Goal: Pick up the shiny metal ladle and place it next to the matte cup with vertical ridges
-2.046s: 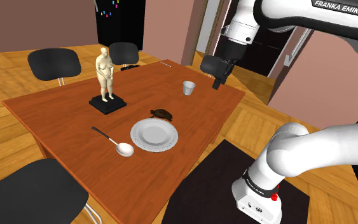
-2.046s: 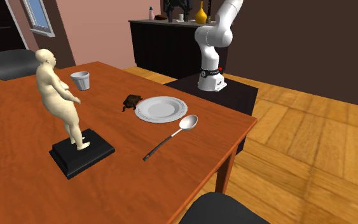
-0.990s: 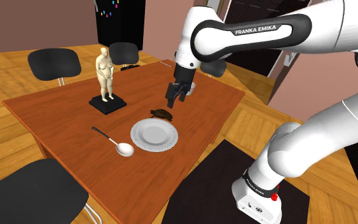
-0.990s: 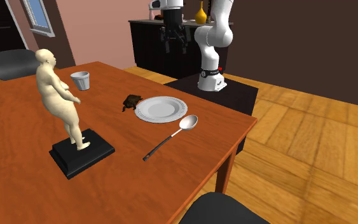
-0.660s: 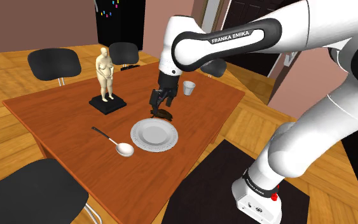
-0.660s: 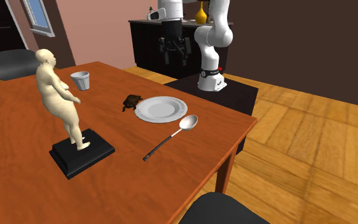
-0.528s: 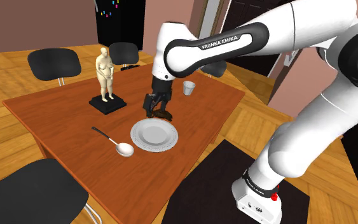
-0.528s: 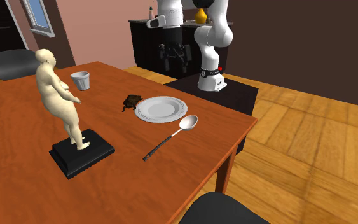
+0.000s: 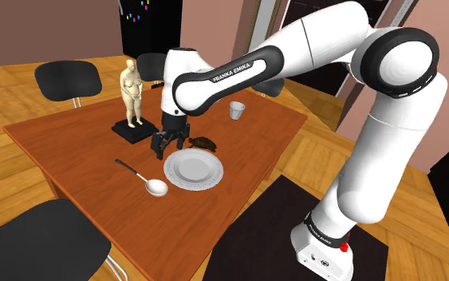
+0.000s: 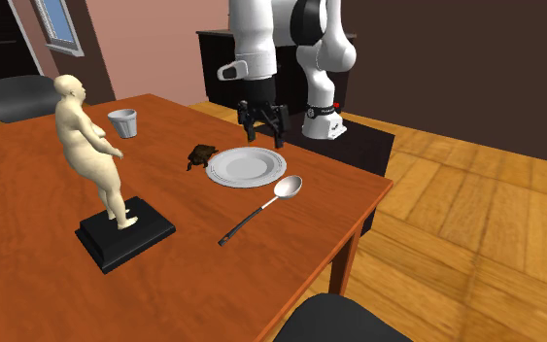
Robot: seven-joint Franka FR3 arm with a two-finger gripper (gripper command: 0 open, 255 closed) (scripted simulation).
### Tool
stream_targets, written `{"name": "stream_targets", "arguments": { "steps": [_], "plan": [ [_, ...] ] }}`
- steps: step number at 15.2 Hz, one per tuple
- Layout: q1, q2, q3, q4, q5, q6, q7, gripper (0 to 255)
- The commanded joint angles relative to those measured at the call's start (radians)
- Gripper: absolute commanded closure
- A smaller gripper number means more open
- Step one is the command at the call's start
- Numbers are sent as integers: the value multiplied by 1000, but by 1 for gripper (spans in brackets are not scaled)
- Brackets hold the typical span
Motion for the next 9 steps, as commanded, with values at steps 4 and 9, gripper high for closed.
{"name": "stream_targets", "arguments": {
  "steps": [4, 9],
  "plan": [
    [53, 202, -5, 167, -71, 26, 81, 0],
    [113, 393, -26, 361, -121, 17, 133, 0]
  ]
}}
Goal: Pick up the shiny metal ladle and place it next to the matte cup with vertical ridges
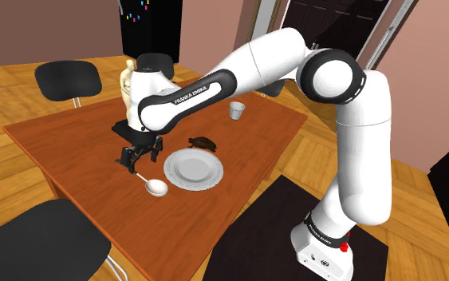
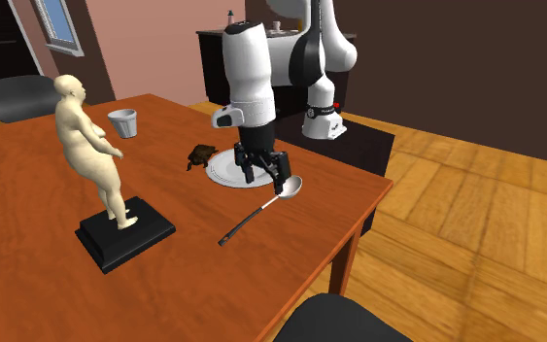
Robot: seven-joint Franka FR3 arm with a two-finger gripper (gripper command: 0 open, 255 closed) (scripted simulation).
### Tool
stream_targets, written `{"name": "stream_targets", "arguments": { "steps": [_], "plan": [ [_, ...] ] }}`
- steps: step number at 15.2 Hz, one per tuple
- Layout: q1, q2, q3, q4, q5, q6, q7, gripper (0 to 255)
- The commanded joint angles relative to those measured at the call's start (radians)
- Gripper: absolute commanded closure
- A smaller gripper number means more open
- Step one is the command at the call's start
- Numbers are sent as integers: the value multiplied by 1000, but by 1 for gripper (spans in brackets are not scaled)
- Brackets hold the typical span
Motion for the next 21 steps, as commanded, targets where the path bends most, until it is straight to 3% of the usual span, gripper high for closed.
{"name": "stream_targets", "arguments": {
  "steps": [1, 8, 15, 16, 21],
  "plan": [
    [15, 53, -7, 49, -13, 3, 11, 0],
    [29, 109, -17, 43, -27, 64, 19, 0],
    [29, 109, -18, 43, -27, 64, 19, 0],
    [29, 109, -18, 43, -27, 64, 19, 255],
    [29, 109, -18, 43, -27, 64, 19, 255]
  ]
}}
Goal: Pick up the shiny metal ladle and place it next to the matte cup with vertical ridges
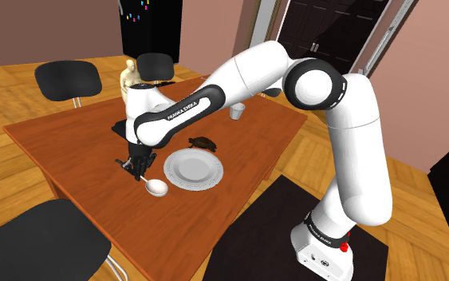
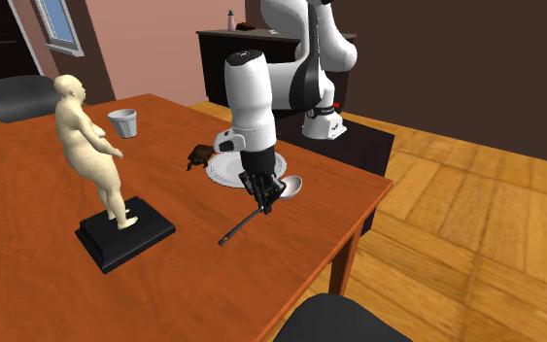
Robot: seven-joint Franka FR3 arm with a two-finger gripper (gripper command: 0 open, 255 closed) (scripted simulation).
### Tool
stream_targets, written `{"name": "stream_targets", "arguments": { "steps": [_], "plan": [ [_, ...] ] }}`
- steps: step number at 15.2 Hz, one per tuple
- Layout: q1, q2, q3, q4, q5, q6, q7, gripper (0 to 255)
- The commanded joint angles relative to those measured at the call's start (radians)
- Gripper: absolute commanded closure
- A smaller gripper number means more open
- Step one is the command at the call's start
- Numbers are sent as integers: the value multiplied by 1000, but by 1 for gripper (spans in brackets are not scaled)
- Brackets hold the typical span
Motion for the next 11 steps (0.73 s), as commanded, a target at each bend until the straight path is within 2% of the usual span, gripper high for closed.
{"name": "stream_targets", "arguments": {
  "steps": [1, 4, 11],
  "plan": [
    [0, 0, 0, 0, 0, 0, 0, 255],
    [0, 0, 0, 0, 0, 0, 0, 255],
    [-8, -58, 11, 9, 14, -66, -2, 255]
  ]
}}
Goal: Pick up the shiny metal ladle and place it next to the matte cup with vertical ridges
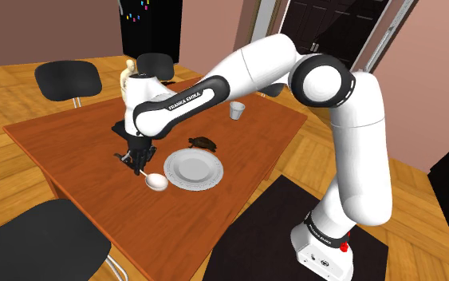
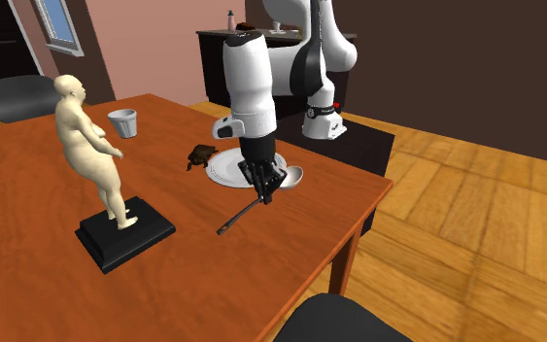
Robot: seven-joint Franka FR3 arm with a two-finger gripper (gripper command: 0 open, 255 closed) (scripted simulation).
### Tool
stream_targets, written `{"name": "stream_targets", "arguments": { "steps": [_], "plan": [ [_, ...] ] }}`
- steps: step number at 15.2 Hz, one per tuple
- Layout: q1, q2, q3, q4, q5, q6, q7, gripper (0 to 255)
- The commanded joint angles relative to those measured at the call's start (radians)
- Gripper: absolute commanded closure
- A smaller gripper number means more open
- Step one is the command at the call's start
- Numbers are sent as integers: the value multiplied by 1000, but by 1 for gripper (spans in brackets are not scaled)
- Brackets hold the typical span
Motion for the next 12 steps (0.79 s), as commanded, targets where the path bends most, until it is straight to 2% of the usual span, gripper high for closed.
{"name": "stream_targets", "arguments": {
  "steps": [1, 12],
  "plan": [
    [-3, -17, 3, 4, 5, -21, -1, 255],
    [-13, -93, 17, 44, 25, -134, -4, 255]
  ]
}}
